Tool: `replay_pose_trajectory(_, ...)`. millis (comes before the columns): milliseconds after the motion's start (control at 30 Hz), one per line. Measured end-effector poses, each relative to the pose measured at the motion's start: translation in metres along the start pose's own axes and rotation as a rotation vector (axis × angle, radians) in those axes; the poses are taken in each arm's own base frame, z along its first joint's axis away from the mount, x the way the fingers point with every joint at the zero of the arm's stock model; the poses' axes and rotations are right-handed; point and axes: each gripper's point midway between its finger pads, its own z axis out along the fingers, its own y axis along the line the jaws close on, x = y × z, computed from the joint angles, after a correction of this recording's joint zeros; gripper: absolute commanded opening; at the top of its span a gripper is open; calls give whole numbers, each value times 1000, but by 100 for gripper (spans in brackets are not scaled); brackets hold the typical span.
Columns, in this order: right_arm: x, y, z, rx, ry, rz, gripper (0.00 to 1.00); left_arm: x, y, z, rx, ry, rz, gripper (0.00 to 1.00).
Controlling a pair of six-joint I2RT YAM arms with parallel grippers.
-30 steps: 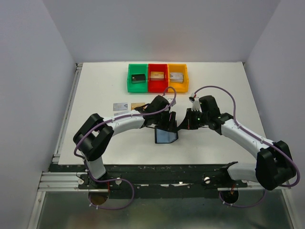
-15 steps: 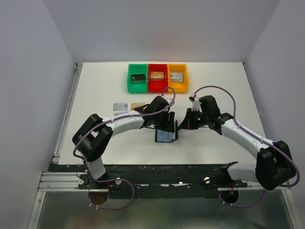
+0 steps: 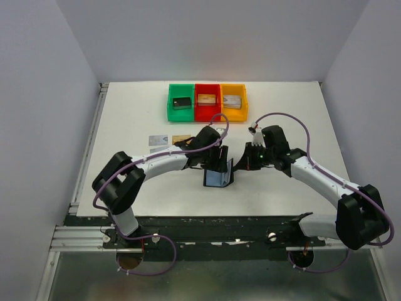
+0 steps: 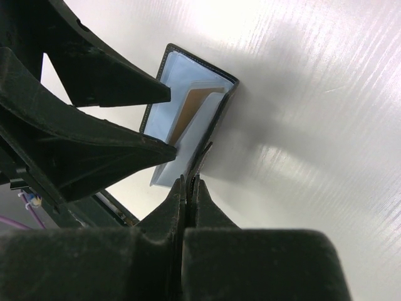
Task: Take the credit cards out of the card holder
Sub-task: Remove the credit card from the card holder.
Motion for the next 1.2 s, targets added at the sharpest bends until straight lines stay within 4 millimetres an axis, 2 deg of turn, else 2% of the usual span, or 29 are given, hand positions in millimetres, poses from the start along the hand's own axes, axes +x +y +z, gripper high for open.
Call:
replay_pose_trajectory(333,0,0,0,1,2,-1,0,-6,3,-7,-26,-31,3,66)
replay_pose_trajectory(733,1,-1,2,3,7,1,0,-2,5,-7,-38,-15,1,66)
replay_pose_trajectory(867,2,-1,2,3,8,1,0,0,7,-8,-48,-10,2,69)
replay_pose_trajectory(1033,2,-2,2,3,8,1,0,-2,20,-10,-104,-31,-19,73)
replay_pose_trajectory(1200,2,-2,2,3,8,1,0,-2,47,-33,-170,-88,-98,74)
